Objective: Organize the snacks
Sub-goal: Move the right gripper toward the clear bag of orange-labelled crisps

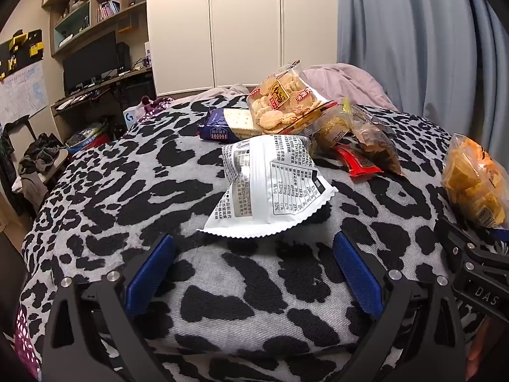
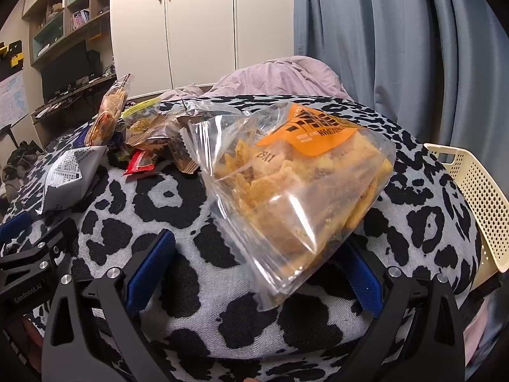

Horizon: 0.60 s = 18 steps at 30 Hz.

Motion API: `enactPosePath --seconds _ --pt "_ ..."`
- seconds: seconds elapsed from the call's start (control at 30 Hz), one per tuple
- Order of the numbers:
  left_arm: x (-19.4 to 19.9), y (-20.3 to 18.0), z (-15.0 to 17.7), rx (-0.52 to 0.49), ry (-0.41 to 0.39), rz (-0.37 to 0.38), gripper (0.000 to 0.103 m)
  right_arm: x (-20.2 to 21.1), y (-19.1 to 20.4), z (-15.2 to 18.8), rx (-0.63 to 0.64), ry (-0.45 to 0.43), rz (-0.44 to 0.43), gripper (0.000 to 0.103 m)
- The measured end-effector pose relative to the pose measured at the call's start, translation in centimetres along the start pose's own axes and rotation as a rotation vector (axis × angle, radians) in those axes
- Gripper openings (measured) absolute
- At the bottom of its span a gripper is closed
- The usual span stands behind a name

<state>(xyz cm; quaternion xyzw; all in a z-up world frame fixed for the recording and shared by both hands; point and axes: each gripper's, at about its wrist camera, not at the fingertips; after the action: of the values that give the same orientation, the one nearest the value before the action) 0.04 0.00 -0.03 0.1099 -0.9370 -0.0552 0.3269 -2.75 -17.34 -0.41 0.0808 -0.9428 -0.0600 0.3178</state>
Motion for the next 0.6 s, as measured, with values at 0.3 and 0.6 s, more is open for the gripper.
enactPosePath --seconds 0.3,0.6 --pt "0.01 0.05 -0.07 0.002 -0.007 0.002 0.098 -0.04 -0.03 0.05 -0.003 -0.001 -0.001 0.101" --pt "0.09 0.01 0.00 0.002 -0.014 -0.001 0.098 -0.01 0.00 0.03 -0.006 0.006 -0.001 0.101"
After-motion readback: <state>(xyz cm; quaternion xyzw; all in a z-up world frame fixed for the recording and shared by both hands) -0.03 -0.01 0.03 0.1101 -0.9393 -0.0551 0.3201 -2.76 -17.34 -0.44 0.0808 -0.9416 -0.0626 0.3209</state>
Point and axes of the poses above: each gripper's, at about its wrist camera, not at the fingertips, and x roughly against the way its jaws point, y to its left, z to its underside, and after that the axes turned 14 degrees about -z, right-handed
